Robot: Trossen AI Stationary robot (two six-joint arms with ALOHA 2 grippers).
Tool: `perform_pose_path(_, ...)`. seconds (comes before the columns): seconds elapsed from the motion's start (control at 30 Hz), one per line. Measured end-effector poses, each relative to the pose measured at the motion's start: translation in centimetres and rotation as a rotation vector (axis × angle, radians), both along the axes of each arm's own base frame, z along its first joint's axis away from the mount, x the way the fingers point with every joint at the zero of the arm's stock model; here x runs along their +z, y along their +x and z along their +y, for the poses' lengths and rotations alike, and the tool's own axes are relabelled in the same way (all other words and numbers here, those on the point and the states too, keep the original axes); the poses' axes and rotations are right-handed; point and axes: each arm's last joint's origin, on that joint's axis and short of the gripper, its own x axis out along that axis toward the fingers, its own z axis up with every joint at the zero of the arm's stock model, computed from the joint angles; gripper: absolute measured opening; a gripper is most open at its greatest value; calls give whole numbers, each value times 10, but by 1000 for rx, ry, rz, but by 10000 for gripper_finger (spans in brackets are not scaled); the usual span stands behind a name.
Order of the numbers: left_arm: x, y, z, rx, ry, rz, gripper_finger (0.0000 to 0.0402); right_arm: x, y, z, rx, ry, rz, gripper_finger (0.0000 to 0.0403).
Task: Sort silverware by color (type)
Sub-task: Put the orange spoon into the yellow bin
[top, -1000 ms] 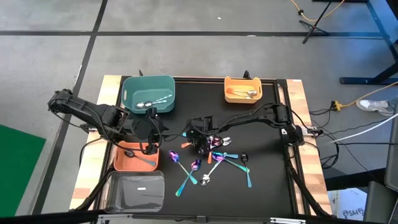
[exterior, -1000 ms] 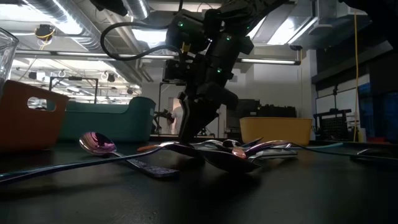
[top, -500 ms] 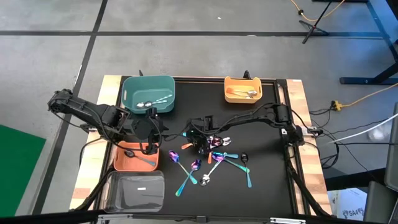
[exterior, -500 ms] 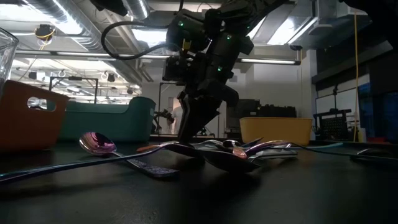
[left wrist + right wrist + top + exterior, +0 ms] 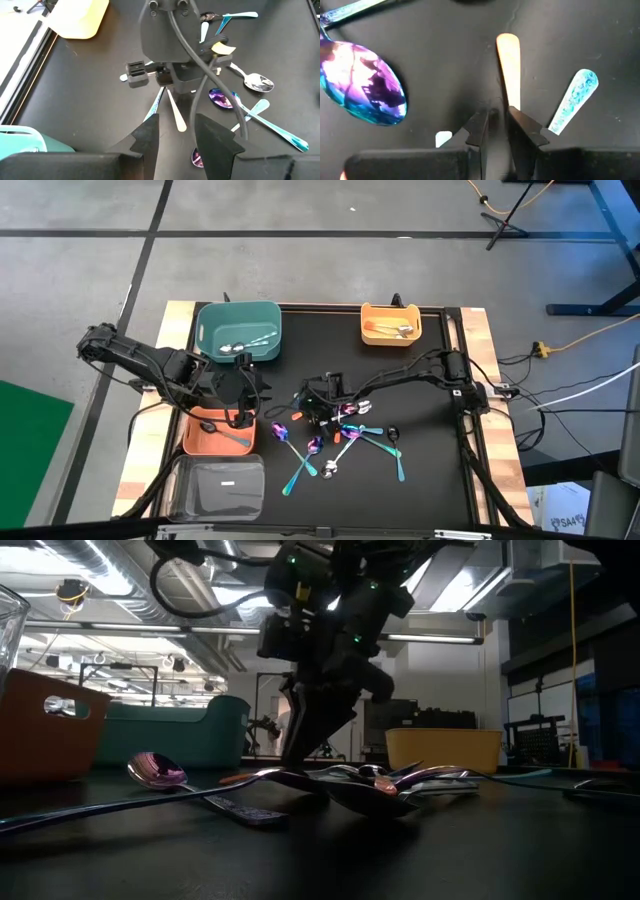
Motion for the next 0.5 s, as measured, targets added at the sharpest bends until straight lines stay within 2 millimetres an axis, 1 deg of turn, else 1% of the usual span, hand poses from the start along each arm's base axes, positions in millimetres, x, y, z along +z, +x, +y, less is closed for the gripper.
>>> perform_pose_path(0.2,0,0,0,1,-1,0,118,0,0,-4,-20,-27,-2,62)
perform_pose_path(0.5,0,0,0,0,-1,0,118,0,0,-4,-21,-33,-2,62)
